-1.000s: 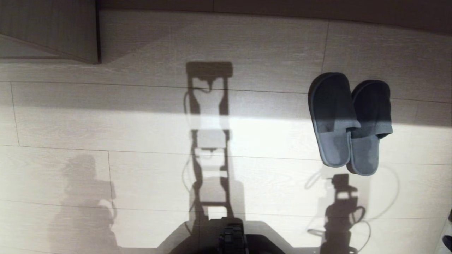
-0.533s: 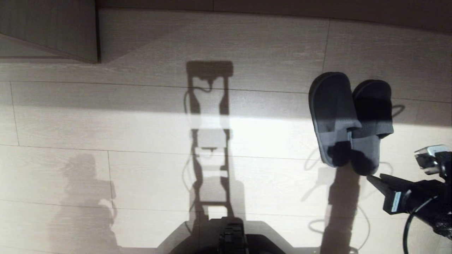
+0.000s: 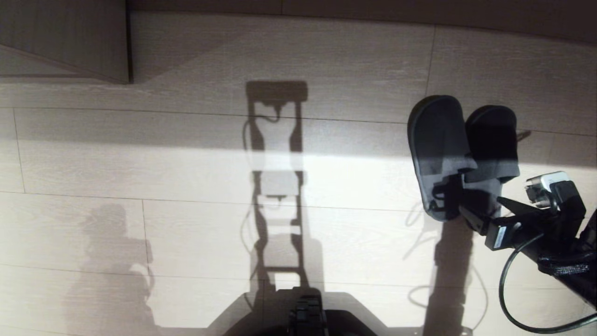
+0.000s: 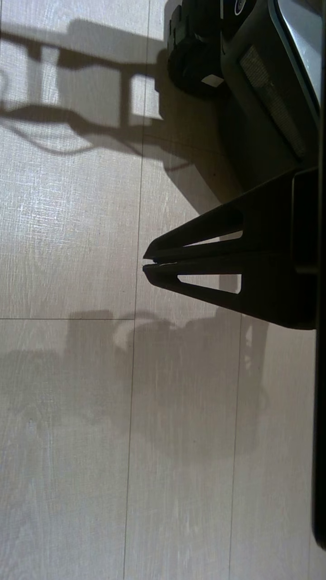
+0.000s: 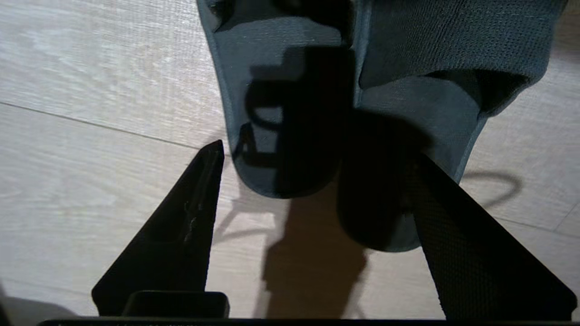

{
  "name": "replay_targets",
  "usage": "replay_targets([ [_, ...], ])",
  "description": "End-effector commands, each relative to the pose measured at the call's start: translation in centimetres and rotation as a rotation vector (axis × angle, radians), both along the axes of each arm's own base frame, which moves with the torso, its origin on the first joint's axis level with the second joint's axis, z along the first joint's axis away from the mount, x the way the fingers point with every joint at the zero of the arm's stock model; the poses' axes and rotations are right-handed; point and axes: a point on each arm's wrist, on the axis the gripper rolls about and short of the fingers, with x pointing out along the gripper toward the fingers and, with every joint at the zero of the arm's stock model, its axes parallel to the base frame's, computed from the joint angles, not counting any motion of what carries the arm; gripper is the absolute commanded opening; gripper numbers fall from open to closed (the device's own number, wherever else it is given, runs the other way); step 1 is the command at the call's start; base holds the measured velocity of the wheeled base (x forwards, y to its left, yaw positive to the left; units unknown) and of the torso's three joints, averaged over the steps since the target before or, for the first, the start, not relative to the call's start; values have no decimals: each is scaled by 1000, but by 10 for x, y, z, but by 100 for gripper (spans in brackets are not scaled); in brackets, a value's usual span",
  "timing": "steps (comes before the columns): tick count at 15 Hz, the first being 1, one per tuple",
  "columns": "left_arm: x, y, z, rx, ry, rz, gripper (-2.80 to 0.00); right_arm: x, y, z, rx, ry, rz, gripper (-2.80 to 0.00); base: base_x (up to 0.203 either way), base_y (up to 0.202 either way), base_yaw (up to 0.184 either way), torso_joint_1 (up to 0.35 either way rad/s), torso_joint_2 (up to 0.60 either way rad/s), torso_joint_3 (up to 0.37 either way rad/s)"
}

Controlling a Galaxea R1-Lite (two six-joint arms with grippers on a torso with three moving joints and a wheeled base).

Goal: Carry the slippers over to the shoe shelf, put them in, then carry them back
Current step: Pick up the slippers on the floor

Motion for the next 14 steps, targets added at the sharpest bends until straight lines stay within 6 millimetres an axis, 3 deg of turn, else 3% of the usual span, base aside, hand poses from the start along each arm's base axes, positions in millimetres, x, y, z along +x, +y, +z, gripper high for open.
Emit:
replay_targets([
  [1, 0, 0, 0, 0, 1, 1, -280, 14, -3, -13, -16, 6, -9, 0, 0, 0, 0, 0, 0, 0],
  [6, 0, 0, 0, 0, 1, 1, -280, 28, -10, -10, -24, -92, -38, 0, 0, 0, 0, 0, 0, 0],
  [14, 0, 0, -1, 0, 0, 1, -280, 66, -13, 4, -3, -195, -41, 0, 0, 0, 0, 0, 0, 0],
])
